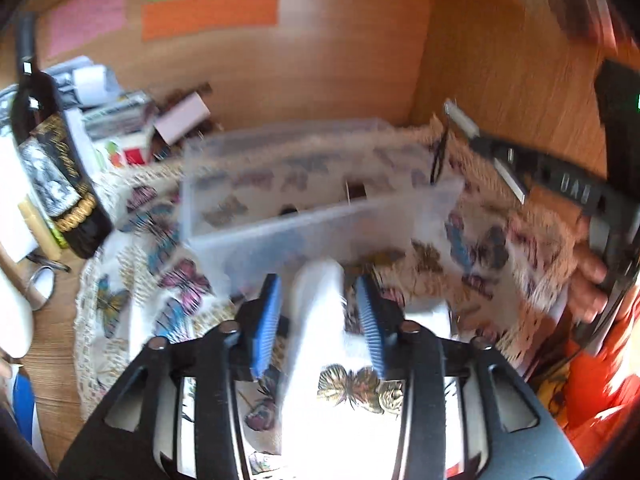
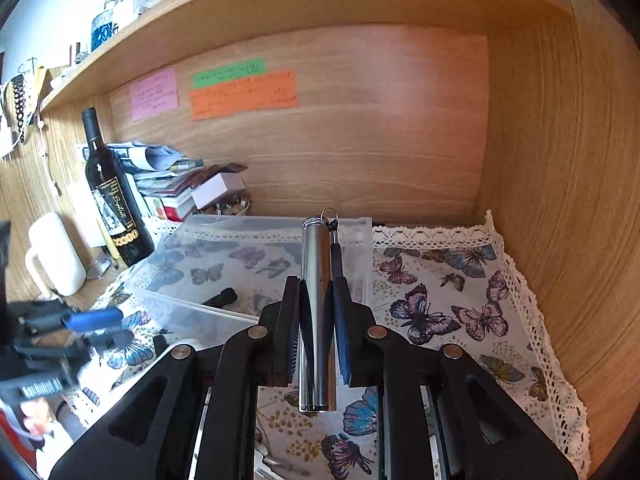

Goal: Organize rigid objects
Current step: 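Carry the white device into the box with the left tool while the right drops the silver tube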

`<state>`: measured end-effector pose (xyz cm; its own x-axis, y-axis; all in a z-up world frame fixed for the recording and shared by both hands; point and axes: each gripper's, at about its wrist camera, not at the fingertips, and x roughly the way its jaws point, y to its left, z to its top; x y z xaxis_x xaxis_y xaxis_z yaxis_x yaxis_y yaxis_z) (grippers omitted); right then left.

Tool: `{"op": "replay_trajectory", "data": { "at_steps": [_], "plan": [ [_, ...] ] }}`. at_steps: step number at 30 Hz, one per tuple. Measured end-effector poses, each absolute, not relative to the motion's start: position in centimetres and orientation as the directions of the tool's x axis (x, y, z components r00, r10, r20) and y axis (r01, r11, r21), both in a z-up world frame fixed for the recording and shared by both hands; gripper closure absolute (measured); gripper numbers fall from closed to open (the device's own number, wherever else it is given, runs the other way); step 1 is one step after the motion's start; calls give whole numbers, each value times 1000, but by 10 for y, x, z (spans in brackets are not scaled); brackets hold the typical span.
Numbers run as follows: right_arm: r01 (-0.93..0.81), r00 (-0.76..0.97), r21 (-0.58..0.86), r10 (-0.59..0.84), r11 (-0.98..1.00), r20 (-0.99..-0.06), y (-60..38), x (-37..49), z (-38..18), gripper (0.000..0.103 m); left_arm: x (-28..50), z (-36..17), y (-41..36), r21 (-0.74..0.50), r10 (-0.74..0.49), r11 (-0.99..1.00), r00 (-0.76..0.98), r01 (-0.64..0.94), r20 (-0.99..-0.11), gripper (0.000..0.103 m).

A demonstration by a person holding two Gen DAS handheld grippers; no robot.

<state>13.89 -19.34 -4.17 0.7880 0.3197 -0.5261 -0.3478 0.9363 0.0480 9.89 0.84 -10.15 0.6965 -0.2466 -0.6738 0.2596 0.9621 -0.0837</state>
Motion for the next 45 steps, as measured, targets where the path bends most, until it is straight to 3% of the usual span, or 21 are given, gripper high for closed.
{"op": "replay_trajectory", "data": {
  "at_steps": [7,11,13,18,33,40,45],
  "plan": [
    [-345,772,58,318,937,-550,-199,144,-51,89,117,-143,-7,-30,-195,963,614,268,-765,53],
    [-348,761,64,321,935,-563,-199,146,-55,89,126,-156,-11,-35,-195,961,581,274,-790,67],
    [-351,758,64,323,934,-566,-198,145,-57,89,125,-155,-12,-20,-180,964,593,266,-785,67],
    [-356,762,55,324,933,-561,-198,144,-55,89,114,-136,-5,-31,-183,971,650,238,-738,67],
    [-371,800,12,326,929,-504,-185,171,-25,89,109,-20,46,-71,-143,990,874,125,-464,68],
    [-399,783,3,342,917,-519,-169,189,-30,89,143,-12,53,-46,-98,995,893,87,-440,68],
    [-417,743,8,345,909,-573,-158,206,-48,89,168,-34,48,-25,-84,996,864,82,-496,68]
  ]
}}
